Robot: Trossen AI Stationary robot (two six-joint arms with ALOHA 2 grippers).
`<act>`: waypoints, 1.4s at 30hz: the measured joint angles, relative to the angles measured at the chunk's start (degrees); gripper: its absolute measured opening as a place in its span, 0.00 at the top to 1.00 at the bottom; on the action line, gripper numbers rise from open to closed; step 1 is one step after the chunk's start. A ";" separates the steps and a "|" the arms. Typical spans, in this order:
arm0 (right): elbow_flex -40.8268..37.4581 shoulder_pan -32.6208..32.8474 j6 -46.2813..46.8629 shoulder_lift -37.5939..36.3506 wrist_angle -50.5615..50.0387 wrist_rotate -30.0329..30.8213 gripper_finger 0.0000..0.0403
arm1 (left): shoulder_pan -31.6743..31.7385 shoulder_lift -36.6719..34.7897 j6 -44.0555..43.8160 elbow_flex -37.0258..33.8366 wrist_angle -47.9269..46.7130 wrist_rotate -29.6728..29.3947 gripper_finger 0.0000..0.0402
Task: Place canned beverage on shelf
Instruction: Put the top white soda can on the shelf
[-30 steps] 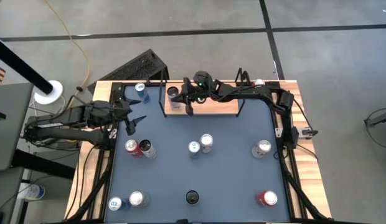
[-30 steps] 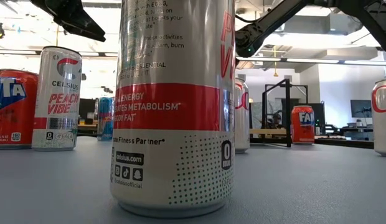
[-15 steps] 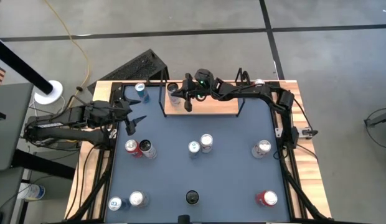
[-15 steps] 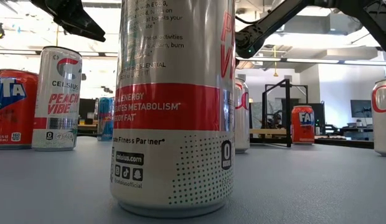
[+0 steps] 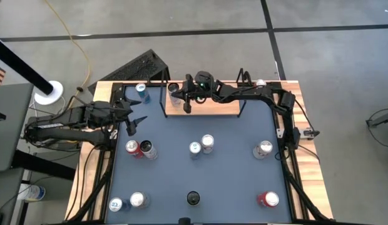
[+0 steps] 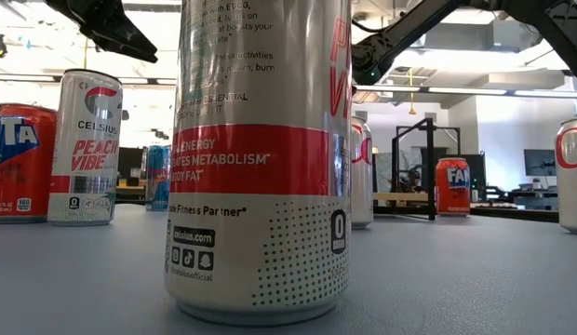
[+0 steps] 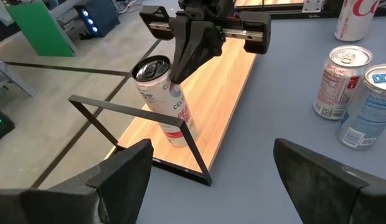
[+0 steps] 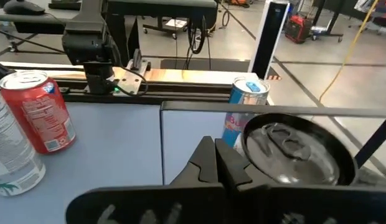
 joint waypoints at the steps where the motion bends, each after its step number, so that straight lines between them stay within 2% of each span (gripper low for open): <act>1: 0.00 -0.02 0.14 0.00 -0.56 0.00 1.00 | 0.00 0.02 -0.16 0.00 -0.12 0.01 0.20; 11: -0.22 0.33 0.65 0.35 -2.20 0.15 1.00 | 0.00 0.02 -0.54 0.00 -0.90 0.02 0.20; 19: -1.18 -0.13 3.20 6.50 1.32 -3.19 1.00 | -0.06 0.02 -1.06 0.00 -1.55 0.35 0.20; 33: -0.98 -1.35 5.05 9.48 5.34 -3.77 1.00 | -0.09 0.02 -1.01 0.00 -2.82 0.41 0.20; 42: -0.97 -1.62 6.54 9.49 7.47 -1.85 1.00 | -0.09 0.02 -1.10 0.00 -2.74 0.41 0.20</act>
